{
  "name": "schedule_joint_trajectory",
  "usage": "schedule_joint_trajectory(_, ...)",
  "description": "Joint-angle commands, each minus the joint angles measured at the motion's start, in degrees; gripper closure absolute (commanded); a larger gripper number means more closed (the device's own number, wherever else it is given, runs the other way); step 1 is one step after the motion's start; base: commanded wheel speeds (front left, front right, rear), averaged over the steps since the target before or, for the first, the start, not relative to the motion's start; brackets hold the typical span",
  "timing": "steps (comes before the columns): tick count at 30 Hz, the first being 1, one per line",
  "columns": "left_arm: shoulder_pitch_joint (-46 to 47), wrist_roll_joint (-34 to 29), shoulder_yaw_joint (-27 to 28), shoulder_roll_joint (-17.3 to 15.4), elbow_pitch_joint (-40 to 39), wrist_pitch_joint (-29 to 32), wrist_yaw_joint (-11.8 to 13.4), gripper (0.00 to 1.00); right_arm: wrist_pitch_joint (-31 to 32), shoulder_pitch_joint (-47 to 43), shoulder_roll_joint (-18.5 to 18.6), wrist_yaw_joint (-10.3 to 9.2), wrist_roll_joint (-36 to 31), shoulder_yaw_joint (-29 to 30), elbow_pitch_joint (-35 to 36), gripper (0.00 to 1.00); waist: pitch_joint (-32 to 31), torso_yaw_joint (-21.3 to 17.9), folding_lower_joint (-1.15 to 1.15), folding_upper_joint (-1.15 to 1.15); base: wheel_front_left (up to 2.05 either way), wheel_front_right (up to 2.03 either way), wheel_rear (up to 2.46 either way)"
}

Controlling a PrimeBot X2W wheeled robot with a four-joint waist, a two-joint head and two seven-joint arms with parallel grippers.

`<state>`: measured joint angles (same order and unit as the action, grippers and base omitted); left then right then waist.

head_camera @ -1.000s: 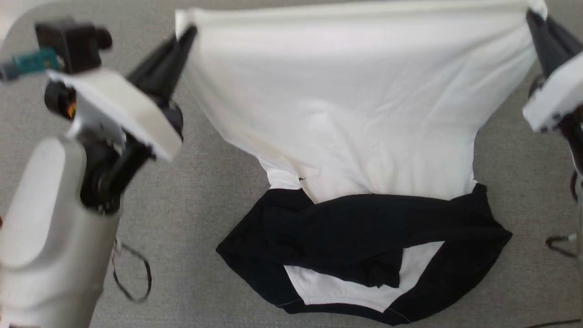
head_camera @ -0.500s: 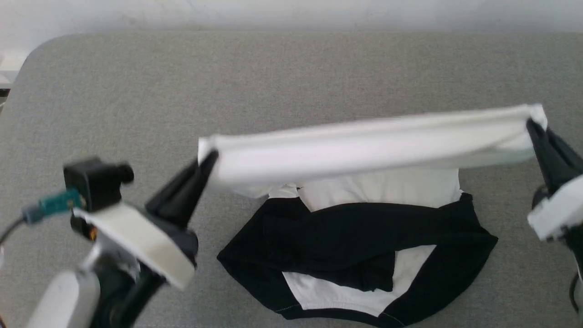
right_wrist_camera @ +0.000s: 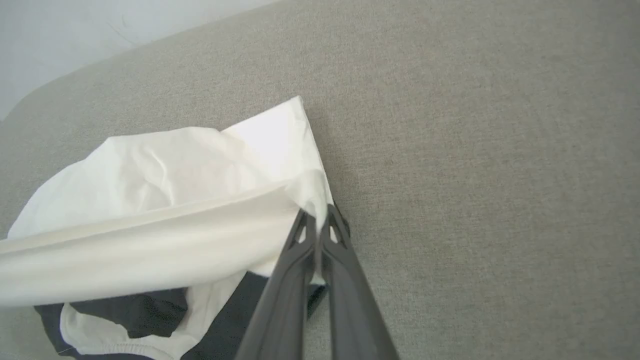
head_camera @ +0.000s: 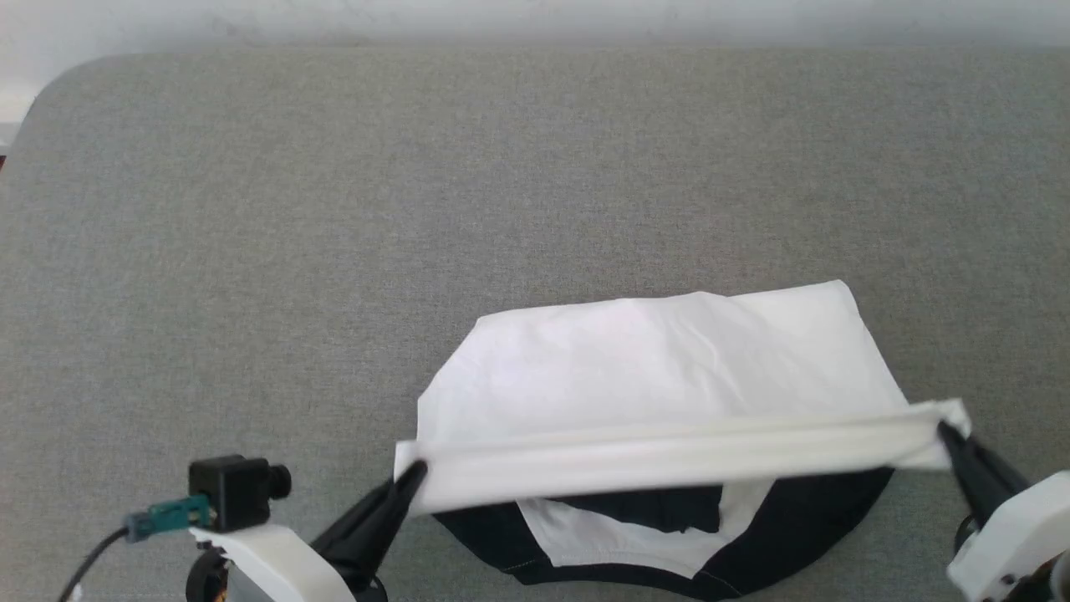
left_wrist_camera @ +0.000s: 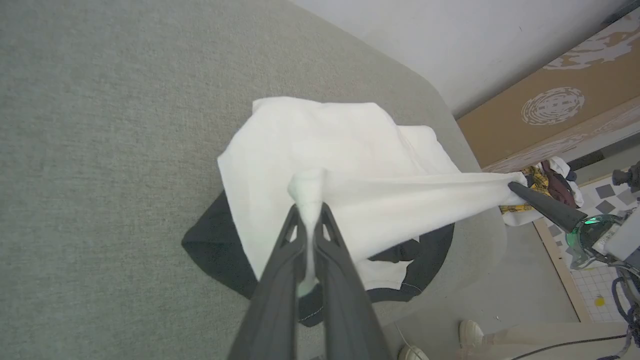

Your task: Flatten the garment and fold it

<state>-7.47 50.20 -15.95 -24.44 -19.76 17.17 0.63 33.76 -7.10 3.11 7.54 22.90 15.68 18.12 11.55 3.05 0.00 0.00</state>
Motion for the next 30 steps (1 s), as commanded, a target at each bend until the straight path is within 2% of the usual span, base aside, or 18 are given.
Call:
schedule_joint_trajectory(1, -0.5, 0.3, 0.0, 0.2, 0.7, 0.2, 0.2, 1.0, -0.1, -0.7, -0.1, -0.05, 0.3, -0.2, -0.6, 1.0, 0.1, -0.1, 0.0, 0.0, 0.0, 0.0, 0.0)
schedule_joint_trajectory(11, 1.9, 1.6, -2.9, 4.4, 13.0, -0.1, -0.1, 1.0, -1.4, -1.8, -0.2, -0.05, -1.6, -7.3, -10.7, 1.0, -0.2, -0.9, 0.0, 0.0, 0.0, 0.0, 0.0)
schedule_joint_trajectory(19, 6.8, 1.1, -4.6, 6.9, 24.0, -0.1, -0.7, 1.0, -4.1, 0.4, -0.2, -0.05, -3.2, -9.1, -18.7, 1.0, -0.9, -1.0, 0.0, 0.0, 0.0, 0.0, 0.0)
schedule_joint_trajectory(20, 7.2, 1.0, -4.6, 7.2, 24.7, -0.5, -0.7, 1.0, -4.5, 0.7, -0.2, -0.05, -3.3, -9.1, -19.1, 0.84, -0.9, -1.1, 0.0, 0.0, 0.0, 0.0, 0.0)
schedule_joint_trajectory(21, 7.6, 0.9, -4.4, 7.6, 25.3, -1.1, -0.7, 0.94, -4.9, 0.9, -0.2, -0.05, -3.5, -9.0, -19.4, 0.51, -0.9, -1.2, 0.0, 0.0, 0.0, 0.0, 0.0)
schedule_joint_trajectory(22, 7.9, 0.9, -4.2, 8.0, 25.6, -1.9, -0.6, 0.53, -5.1, 1.1, -0.2, -0.05, -3.4, -9.0, -19.7, 0.0, -1.0, -1.3, 0.0, 0.0, 0.0, 0.0, 0.0)
schedule_joint_trajectory(23, 8.1, 0.8, -4.0, 8.2, 25.9, -2.5, -0.5, 0.0, -5.2, 1.2, -0.2, -0.05, -3.4, -8.9, -19.8, 0.0, -1.0, -1.3, 0.0, 0.0, 0.0, 0.0, 0.0)
schedule_joint_trajectory(30, 6.5, 0.4, -2.6, 8.3, 23.1, -6.1, -0.2, 0.0, -3.8, 0.3, -0.1, -0.05, -0.3, -9.7, -16.1, 0.0, -1.8, -1.7, 0.0, 0.0, 0.0, 0.0, 0.0)
